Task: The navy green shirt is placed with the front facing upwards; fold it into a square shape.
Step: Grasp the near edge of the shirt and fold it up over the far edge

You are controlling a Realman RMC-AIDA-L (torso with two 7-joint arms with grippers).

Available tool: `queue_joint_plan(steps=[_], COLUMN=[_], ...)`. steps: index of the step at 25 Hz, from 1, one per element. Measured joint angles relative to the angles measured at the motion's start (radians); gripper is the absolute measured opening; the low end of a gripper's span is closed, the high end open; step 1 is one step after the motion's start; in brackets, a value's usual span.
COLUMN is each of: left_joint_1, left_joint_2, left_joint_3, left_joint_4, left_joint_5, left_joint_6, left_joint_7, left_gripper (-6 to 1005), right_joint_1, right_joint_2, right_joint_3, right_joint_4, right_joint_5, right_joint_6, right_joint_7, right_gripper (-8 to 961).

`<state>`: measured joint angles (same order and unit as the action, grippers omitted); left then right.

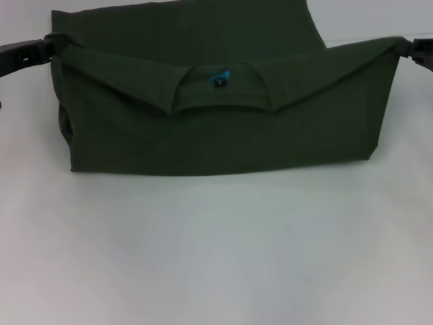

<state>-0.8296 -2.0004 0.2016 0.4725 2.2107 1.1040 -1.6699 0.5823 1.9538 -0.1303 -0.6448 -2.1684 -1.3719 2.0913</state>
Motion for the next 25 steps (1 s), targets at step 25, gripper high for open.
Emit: queue_joint_plan(steps=[25], left_joint_1=[-0.044], left_joint_2=[-0.026], left_joint_3=[0.036], left_joint_4=[-0.094], left_joint_5=[-0.185], left_joint_6=[-0.217], left_joint_7=[0.181], left_gripper=[49], right_joint_1=[0.089], right_joint_2=[0.048], right_joint_3=[-0.168], right_joint_4=[0.012], right_joint_5=[0.069], right_joint_6=[0.333], right_joint_7=[-0.004], right_gripper=[13])
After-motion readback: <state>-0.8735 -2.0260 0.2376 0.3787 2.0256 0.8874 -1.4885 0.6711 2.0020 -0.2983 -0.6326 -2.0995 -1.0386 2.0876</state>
